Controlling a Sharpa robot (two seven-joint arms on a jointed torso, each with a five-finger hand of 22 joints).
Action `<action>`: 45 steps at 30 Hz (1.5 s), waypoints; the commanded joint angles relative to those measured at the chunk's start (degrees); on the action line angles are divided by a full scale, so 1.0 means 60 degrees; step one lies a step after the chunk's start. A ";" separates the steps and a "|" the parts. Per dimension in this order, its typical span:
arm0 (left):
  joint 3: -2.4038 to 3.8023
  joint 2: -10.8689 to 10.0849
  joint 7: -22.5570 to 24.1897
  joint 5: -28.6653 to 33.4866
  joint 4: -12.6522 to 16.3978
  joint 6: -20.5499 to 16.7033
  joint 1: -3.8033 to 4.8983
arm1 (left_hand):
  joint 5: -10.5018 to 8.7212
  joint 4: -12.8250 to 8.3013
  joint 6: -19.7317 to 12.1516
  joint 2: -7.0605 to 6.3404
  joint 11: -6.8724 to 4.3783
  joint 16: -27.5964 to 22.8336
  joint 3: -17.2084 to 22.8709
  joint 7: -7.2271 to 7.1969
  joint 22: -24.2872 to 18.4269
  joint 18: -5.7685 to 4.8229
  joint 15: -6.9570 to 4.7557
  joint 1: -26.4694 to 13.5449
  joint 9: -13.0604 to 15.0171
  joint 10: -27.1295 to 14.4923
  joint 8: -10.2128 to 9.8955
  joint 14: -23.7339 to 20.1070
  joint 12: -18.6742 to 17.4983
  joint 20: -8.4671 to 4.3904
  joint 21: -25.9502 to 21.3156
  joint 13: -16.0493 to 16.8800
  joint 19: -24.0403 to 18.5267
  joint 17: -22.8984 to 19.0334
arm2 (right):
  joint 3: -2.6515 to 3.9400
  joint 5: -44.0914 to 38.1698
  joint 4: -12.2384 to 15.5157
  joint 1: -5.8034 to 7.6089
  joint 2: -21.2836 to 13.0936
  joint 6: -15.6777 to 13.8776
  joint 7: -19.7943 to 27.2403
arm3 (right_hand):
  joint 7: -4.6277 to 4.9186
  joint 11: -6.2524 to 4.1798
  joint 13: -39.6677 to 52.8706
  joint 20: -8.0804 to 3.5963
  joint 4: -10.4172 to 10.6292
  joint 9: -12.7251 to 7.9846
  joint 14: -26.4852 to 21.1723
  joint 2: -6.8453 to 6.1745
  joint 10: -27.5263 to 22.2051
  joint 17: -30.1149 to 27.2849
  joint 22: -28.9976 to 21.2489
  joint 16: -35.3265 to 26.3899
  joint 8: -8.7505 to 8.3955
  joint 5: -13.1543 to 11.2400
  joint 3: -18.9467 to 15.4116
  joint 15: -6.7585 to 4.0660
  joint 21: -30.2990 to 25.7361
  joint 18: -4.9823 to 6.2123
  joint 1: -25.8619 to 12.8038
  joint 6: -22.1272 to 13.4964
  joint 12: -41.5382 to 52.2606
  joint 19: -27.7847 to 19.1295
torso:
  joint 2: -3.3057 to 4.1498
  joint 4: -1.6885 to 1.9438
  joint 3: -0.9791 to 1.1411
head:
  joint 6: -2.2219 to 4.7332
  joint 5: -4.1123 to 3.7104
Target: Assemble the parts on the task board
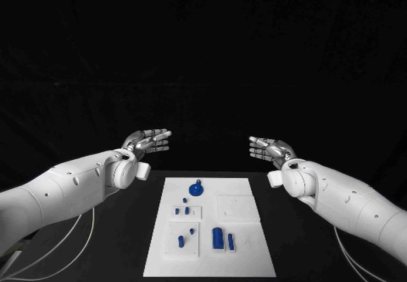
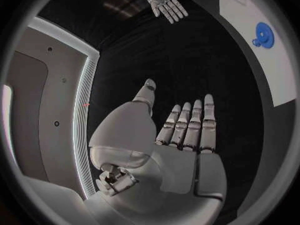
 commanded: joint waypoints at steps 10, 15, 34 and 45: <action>0.0365 -0.0553 0.0593 0.0141 0.1867 -0.1717 -0.0619 | -0.0685 0.0057 -0.4902 -0.0280 -0.0851 -0.0357 0.0252 -0.0765 -0.0447 -0.0918 -0.0944 -1.1173 -0.0329 -0.5379 -0.0325 -0.5671 -0.0338 -0.1229 -0.0653 -0.0333 -0.5972 -0.0351 | -0.0865 0.1023 0.1861 0.0158 -0.0629 -0.1538 0.0851 | -0.0814 -0.0889 -0.0347 -0.1814 0.0698 -0.0356 -0.5947 -0.0601 -0.5747 -0.0369 -0.0394 -0.0364 -0.0357 -0.2811 0.0469 -0.0924 -0.0435 -0.1456 -0.9813 -0.5369 -0.0348 -0.4847 | 0.0192 -0.0368 0.0107 | -0.0003 0.0060; 0.0674 -0.1037 0.1102 0.0279 0.3468 -0.3200 -0.1155 | -0.0685 0.0057 -0.4902 -0.0280 -0.0851 -0.0357 0.0252 -0.0765 -0.0447 -0.0918 -0.0944 -1.1173 -0.0329 -0.5379 -0.0325 -0.5671 -0.0338 -0.1229 -0.0653 -0.0333 -0.5972 -0.0351 | -0.1623 0.1926 0.3461 0.0292 -0.1171 -0.2860 0.1603 | -0.0814 -0.0889 -0.0347 -0.1814 0.0698 -0.0356 -0.5947 -0.0601 -0.5747 -0.0369 -0.0394 -0.0364 -0.0357 -0.2811 0.0469 -0.0924 -0.0435 -0.1456 -0.9813 -0.5369 -0.0348 -0.4847 | 0.0192 -0.0368 0.0107 | -0.0003 0.0060; 0.1232 -0.1910 0.2020 0.0528 0.6356 -0.5877 -0.2123 | -0.0685 0.0057 -0.4902 -0.0280 -0.0851 -0.0357 0.0252 -0.0765 -0.0447 -0.0918 -0.0944 -1.1173 -0.0329 -0.5379 -0.0325 -0.5671 -0.0338 -0.1229 -0.0653 -0.0333 -0.5972 -0.0351 | -0.3134 0.3724 0.6651 0.0558 -0.2252 -0.5497 0.3103 | -0.0814 -0.0889 -0.0347 -0.1814 0.0698 -0.0356 -0.5947 -0.0601 -0.5747 -0.0369 -0.0394 -0.0364 -0.0357 -0.2811 0.0469 -0.0924 -0.0435 -0.1456 -0.9813 -0.5369 -0.0348 -0.4847 | 0.0192 -0.0368 0.0107 | -0.0003 0.0060; 0.1232 -0.1910 0.2020 0.0528 0.6356 -0.5877 -0.2123 | -0.0685 0.0057 -0.4902 -0.0280 -0.0851 -0.0357 0.0252 -0.0765 -0.0447 -0.0918 -0.0944 -1.1173 -0.0329 -0.5379 -0.0325 -0.5671 -0.0338 -0.1229 -0.0653 -0.0333 -0.5972 -0.0351 | -0.3134 0.3724 0.6651 0.0558 -0.2252 -0.5497 0.3103 | -0.0814 -0.0889 -0.0347 -0.1814 0.0698 -0.0356 -0.5947 -0.0601 -0.5747 -0.0369 -0.0394 -0.0364 -0.0357 -0.2811 0.0469 -0.0924 -0.0435 -0.1456 -0.9813 -0.5369 -0.0348 -0.4847 | 0.0192 -0.0368 0.0107 | -0.0003 0.0060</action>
